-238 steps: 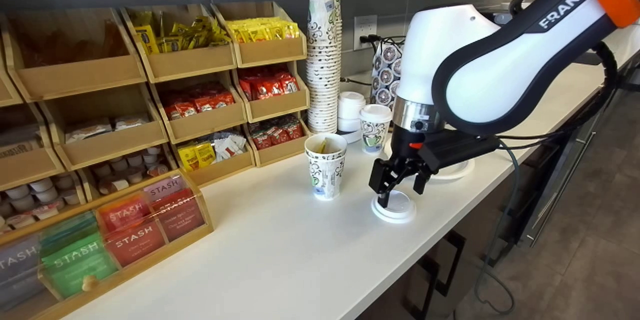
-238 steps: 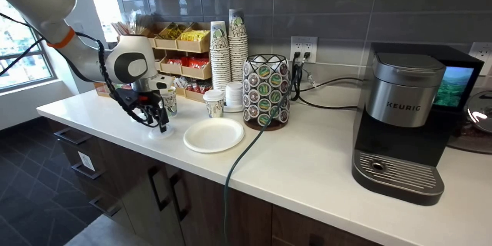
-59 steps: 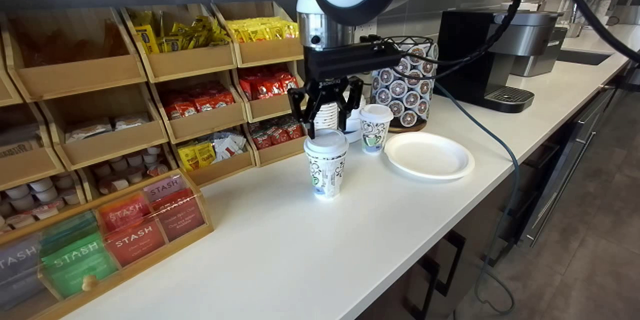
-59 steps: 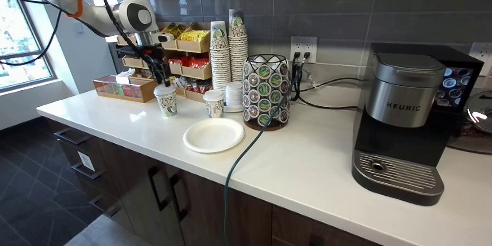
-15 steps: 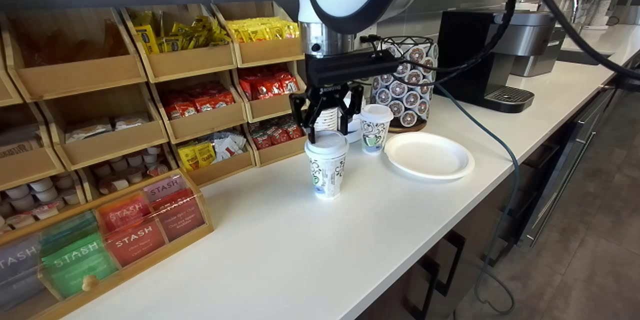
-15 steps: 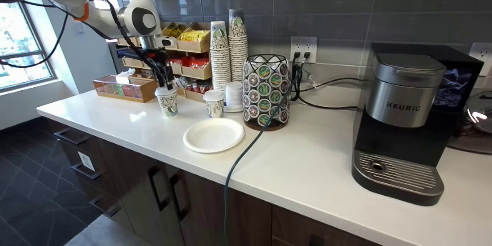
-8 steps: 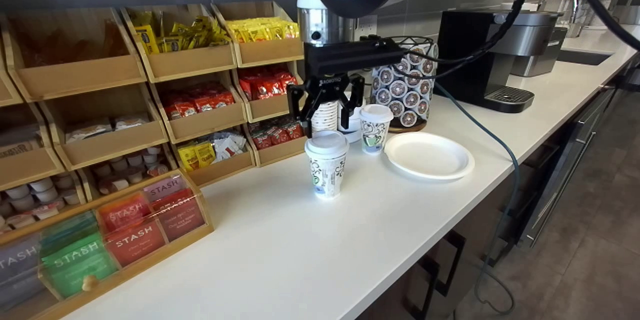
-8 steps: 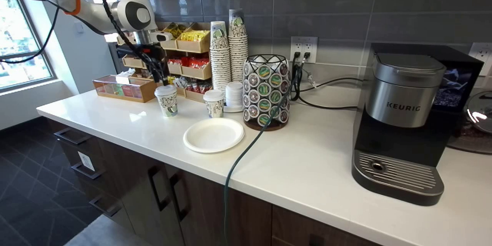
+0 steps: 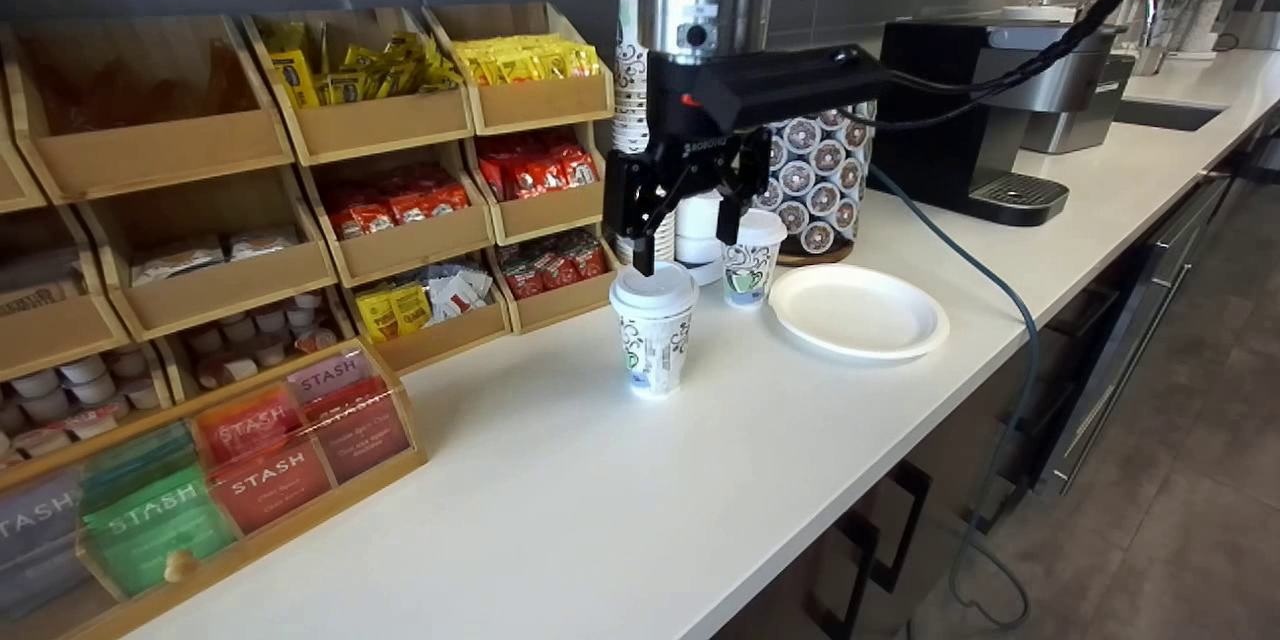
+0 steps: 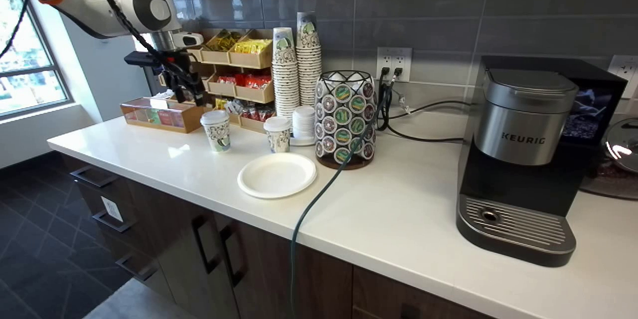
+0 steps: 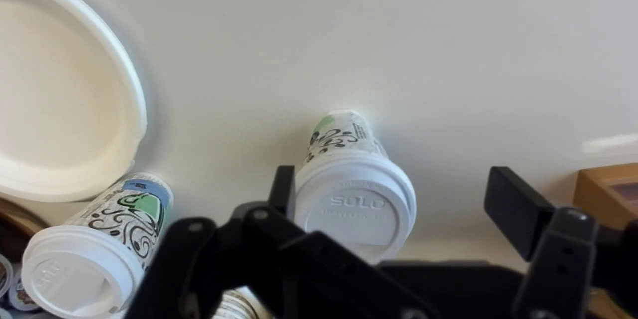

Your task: Pick up the white paper cup lid from the kitchen counter and put it on the paper cup

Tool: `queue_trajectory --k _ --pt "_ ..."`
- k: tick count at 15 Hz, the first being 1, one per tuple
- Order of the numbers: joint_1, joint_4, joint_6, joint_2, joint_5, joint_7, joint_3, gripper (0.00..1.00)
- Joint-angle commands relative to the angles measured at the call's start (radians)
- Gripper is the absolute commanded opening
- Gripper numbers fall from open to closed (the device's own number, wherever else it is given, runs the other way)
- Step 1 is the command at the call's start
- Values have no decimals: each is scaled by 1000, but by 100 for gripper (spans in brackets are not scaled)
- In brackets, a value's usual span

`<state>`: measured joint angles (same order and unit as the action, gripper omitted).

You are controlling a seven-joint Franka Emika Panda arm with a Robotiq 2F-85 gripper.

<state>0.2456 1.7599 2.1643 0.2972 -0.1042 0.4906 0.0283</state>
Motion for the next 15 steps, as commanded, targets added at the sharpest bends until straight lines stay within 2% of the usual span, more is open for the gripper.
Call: queue_trajectory --k 1,4,6,8,9,10,11,13,15 --pt "-31 242 113 -211 -6 -148 34 100" --pt "-70 389 210 -364 38 -335 46 100" --pt "-93 484 244 -472 116 -479 37 100" --pt "-104 542 192 -567 217 -630 5 100" --pt "-108 547 81 -605 270 -698 -22 100" --pt "-113 565 24 -648 294 -778 -52 100" --pt "-118 487 96 -541 227 -653 -2 100" --pt "-126 523 31 -614 264 -741 -40 100" --pt "-125 542 26 -640 271 -757 -48 100"
